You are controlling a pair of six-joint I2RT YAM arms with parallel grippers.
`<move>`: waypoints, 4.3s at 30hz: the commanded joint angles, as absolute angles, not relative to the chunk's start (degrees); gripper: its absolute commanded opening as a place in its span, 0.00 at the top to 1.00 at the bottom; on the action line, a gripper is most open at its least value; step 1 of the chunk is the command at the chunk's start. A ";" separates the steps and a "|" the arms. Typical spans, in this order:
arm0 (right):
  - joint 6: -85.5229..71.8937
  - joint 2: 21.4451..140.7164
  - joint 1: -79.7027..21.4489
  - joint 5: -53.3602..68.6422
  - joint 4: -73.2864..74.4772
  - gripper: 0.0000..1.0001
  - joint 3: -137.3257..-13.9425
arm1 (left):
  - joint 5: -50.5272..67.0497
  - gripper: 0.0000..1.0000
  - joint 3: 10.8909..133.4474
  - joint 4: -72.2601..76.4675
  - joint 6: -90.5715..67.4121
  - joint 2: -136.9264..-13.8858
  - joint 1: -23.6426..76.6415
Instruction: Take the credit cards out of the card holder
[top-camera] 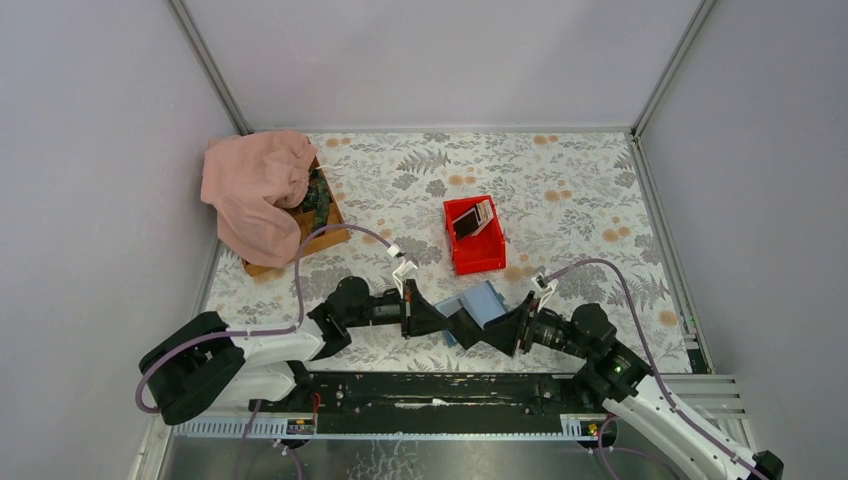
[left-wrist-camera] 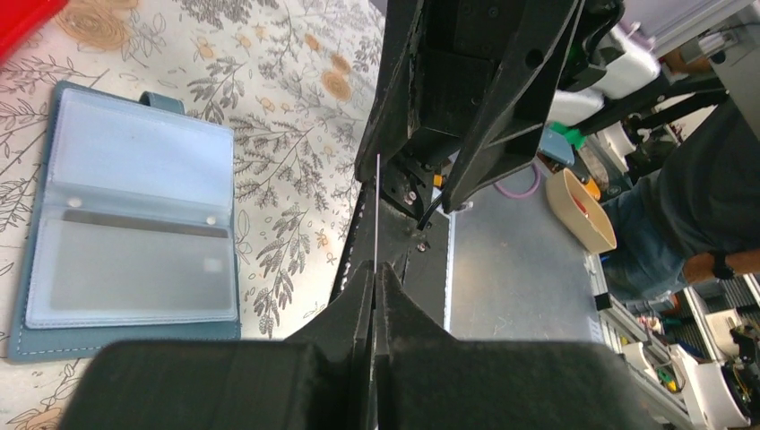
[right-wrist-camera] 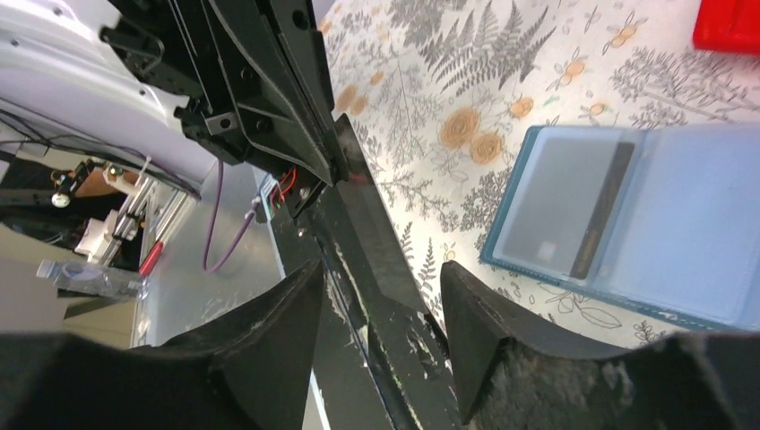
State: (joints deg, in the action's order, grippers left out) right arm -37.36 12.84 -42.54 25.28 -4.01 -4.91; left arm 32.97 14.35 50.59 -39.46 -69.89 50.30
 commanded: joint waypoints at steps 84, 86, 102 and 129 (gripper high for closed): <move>-37.75 23.82 -42.62 26.98 -27.20 0.66 -9.05 | 19.00 1.00 4.66 86.79 -52.02 -71.04 50.45; -37.71 23.86 -42.58 27.13 -27.24 0.69 -9.21 | 19.03 1.00 4.71 87.15 -52.10 -71.35 50.45; -35.52 23.45 -42.55 25.09 -21.63 1.00 -11.94 | 18.92 0.97 4.31 86.87 -51.77 -72.42 50.45; -25.22 26.02 -42.60 17.35 -9.85 1.00 -24.59 | 20.77 0.98 2.86 90.52 -53.13 -75.85 50.62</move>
State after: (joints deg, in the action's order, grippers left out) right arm -29.06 25.85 -42.87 23.99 -6.87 -18.76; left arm 18.83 4.62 88.12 -53.28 -74.83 50.30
